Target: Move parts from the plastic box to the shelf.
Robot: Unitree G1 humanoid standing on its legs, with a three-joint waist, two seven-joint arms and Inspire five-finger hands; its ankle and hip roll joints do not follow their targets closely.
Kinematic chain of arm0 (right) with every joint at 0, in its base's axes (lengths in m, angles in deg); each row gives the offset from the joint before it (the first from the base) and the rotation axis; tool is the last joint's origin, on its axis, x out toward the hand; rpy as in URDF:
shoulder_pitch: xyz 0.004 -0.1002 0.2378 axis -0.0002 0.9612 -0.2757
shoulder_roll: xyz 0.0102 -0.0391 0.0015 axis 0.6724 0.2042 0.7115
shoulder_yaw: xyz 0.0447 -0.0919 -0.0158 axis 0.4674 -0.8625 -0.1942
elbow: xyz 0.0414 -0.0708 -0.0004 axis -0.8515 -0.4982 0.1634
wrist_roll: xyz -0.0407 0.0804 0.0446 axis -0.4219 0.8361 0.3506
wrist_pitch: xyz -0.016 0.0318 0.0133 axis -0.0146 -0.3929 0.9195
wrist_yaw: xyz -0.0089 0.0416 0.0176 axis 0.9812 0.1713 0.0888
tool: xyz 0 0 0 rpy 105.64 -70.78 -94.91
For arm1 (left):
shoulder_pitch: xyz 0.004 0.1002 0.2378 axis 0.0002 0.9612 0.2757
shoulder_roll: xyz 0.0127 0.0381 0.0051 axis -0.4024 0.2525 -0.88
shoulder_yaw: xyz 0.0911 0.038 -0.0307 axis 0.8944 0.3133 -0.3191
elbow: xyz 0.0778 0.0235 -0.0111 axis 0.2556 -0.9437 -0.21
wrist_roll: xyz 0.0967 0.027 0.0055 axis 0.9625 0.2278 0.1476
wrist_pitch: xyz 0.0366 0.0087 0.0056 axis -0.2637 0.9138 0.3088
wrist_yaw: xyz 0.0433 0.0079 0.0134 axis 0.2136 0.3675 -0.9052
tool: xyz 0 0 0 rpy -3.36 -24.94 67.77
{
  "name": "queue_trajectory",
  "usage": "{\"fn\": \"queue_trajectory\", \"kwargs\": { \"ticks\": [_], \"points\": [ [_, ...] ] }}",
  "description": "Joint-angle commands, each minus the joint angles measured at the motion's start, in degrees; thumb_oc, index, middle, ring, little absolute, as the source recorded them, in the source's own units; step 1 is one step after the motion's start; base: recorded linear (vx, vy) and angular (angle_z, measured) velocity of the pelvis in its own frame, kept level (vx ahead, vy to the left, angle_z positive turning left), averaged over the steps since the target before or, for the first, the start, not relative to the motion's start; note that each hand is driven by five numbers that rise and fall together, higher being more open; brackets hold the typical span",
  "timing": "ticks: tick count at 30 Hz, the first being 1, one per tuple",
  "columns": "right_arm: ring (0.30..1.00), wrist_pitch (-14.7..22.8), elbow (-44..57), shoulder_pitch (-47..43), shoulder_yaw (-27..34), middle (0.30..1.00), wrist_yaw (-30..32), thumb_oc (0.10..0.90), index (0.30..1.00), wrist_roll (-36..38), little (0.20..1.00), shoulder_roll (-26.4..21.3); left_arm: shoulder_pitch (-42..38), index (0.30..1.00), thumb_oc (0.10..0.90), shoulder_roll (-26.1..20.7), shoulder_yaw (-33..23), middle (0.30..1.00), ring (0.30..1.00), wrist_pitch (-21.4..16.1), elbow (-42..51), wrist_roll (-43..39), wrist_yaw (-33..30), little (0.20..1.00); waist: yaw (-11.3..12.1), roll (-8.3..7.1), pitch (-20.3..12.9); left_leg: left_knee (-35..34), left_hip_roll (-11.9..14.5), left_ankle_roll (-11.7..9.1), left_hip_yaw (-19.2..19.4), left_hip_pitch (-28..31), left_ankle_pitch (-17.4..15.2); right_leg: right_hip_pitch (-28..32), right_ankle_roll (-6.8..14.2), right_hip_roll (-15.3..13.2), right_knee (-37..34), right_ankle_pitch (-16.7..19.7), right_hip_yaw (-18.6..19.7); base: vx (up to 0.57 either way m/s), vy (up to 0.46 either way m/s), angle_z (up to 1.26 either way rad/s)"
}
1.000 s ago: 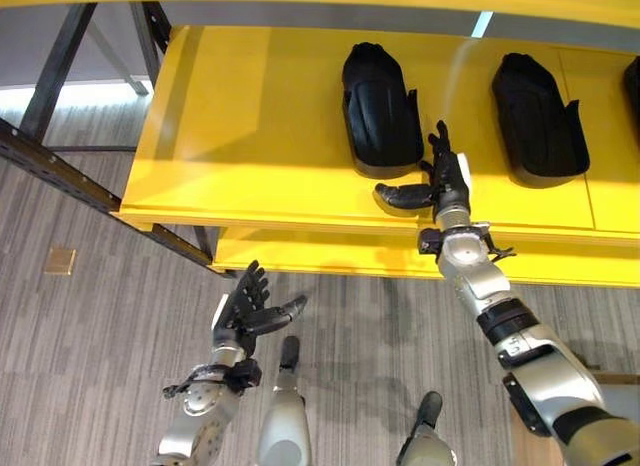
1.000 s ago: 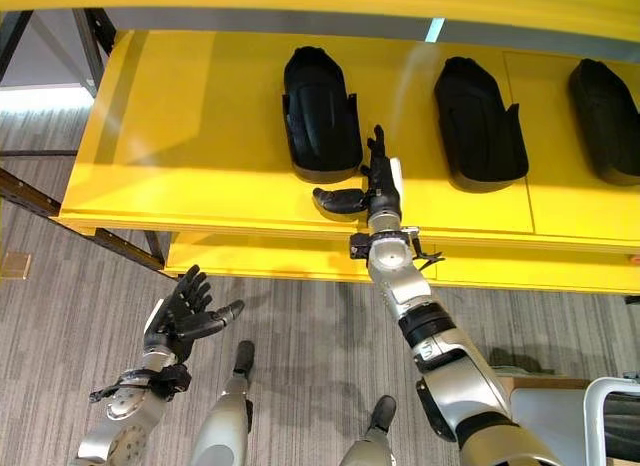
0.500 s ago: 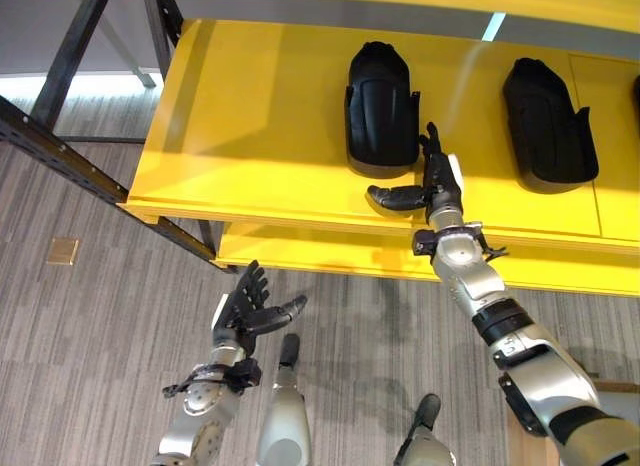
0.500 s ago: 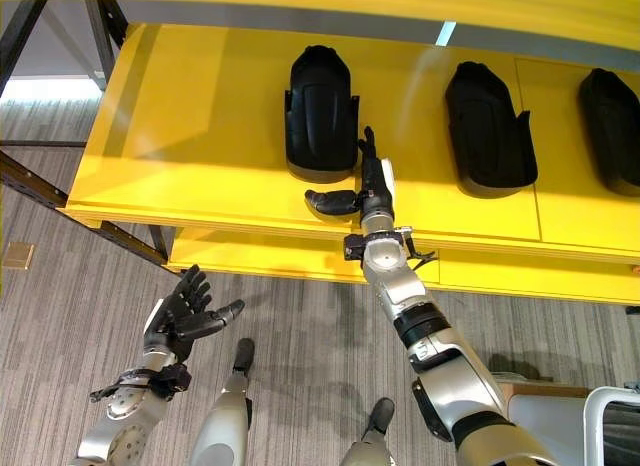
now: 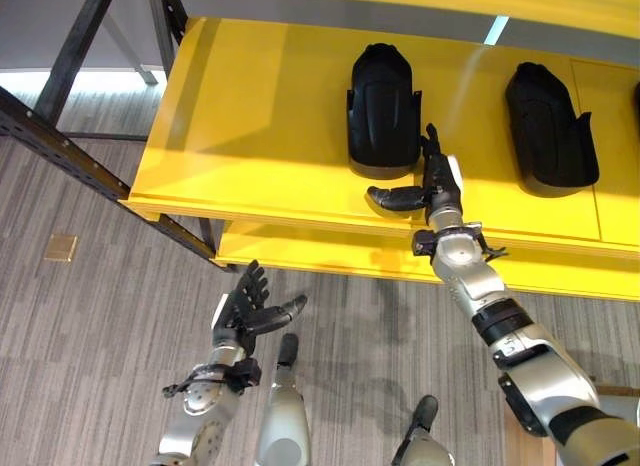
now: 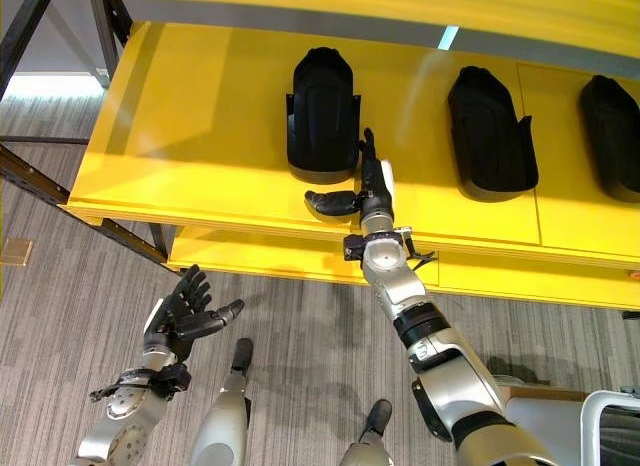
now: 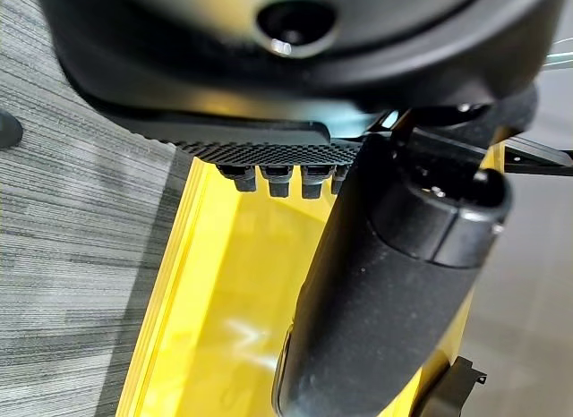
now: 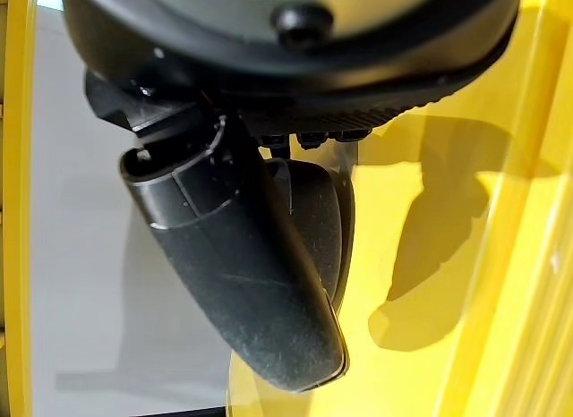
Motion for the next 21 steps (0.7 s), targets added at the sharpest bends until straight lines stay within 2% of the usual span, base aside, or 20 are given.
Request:
{"fn": "queue_trajectory", "kwargs": {
  "ticks": [1,21],
  "points": [
    [1.0,1.78,-1.1,-8.52,-1.4,1.0,-2.08,0.9,1.0,1.38,1.0,1.45,-1.48,1.0,0.9,-1.7,-1.8,1.0,1.0,-5.35,5.35,-0.52,-0.66,1.0,2.0,-1.58,0.71,-3.86,-1.8,5.6,5.68,6.81,-3.47,-2.82,-3.03,0.36,5.65,3.66,2.15,0.0,0.0,0.0],
    [1.0,1.48,-2.23,-8.78,-1.91,1.0,-2.38,0.9,1.0,0.51,1.0,1.96,-1.56,1.0,0.9,-1.51,-1.68,1.0,1.0,-5.47,4.91,-0.61,-0.78,1.0,1.91,-1.79,0.71,-3.96,-1.79,5.62,5.64,6.91,-3.47,-2.63,-3.06,0.47,5.39,3.75,1.94,0.0,0.0,0.0]
  ]
}}
